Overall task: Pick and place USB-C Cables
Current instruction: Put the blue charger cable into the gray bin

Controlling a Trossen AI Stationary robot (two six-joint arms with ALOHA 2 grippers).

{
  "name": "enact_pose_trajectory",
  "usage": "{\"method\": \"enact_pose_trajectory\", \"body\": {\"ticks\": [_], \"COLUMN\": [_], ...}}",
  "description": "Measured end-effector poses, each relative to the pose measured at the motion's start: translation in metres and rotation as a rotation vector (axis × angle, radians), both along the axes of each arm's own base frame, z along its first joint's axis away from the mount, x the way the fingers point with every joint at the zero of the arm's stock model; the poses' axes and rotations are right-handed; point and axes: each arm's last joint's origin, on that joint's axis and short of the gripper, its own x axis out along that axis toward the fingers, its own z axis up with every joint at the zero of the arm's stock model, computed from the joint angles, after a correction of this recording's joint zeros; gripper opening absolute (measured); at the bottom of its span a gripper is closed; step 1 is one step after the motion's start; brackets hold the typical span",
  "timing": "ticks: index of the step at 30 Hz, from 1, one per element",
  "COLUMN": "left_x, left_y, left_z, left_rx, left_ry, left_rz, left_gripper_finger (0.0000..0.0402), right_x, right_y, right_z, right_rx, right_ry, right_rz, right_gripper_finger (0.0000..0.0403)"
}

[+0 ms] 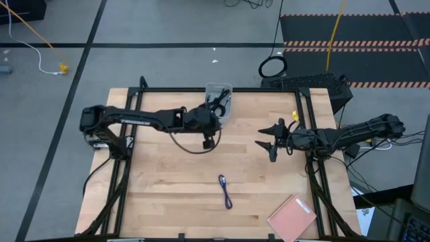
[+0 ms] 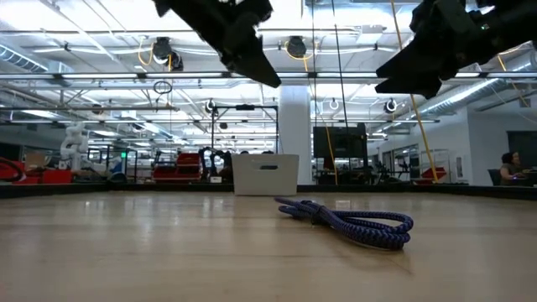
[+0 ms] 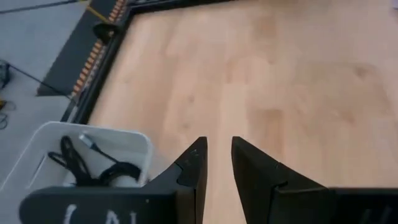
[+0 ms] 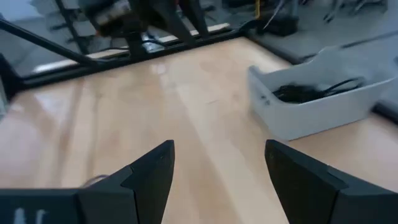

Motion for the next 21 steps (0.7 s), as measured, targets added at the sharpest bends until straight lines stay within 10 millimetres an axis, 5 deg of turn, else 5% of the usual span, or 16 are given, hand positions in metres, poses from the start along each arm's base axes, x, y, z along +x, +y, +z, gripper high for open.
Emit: {"method": "enact_pose_trajectory", "body": {"ticks": [7,21], "left_x": [-0.012,-0.02], "left_y": [-0.031,-0.075], "left_z": [0.0,-0.01], "left_rx": [-0.042,-0.145], "left_ry": [0.094,0.176], "left_rz": [-0.055,-0.047], "left_gripper_finger": [0.0076,0.0076], "right_x": [0.027,0.098], "right_y": [0.017,0.092], "right_z": [-0.001,-0.006], "right_rx": [0.141,0.204], "right_ry": [0.05,0.281], "right_rz": [0.034,0.141], "right_gripper_finger": [0.0242,0.0242]}}
